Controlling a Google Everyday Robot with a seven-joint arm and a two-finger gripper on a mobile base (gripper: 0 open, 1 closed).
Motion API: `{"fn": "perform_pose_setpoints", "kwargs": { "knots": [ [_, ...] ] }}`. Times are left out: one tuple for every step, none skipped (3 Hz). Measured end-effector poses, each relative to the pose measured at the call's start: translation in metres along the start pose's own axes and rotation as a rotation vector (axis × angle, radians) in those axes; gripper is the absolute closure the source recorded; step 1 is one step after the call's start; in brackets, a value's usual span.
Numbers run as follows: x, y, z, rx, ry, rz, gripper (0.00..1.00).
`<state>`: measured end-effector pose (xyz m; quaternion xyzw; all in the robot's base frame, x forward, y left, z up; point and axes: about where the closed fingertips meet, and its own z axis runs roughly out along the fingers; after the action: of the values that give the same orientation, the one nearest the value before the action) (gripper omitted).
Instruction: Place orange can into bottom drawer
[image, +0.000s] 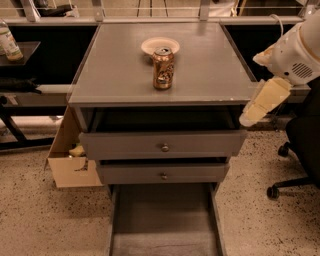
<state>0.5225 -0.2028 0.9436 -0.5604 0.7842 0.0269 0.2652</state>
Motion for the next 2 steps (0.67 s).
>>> {"fn": "perform_pose_setpoints", "kwargs": {
  "knots": [
    [-0.0227, -0.0311, 0.0581, -0.047, -0.107, -0.019, 0.00],
    [-0.0214, -0.0308, 0.0601, -0.050, -0.106, -0.017, 0.00]
  ]
}}
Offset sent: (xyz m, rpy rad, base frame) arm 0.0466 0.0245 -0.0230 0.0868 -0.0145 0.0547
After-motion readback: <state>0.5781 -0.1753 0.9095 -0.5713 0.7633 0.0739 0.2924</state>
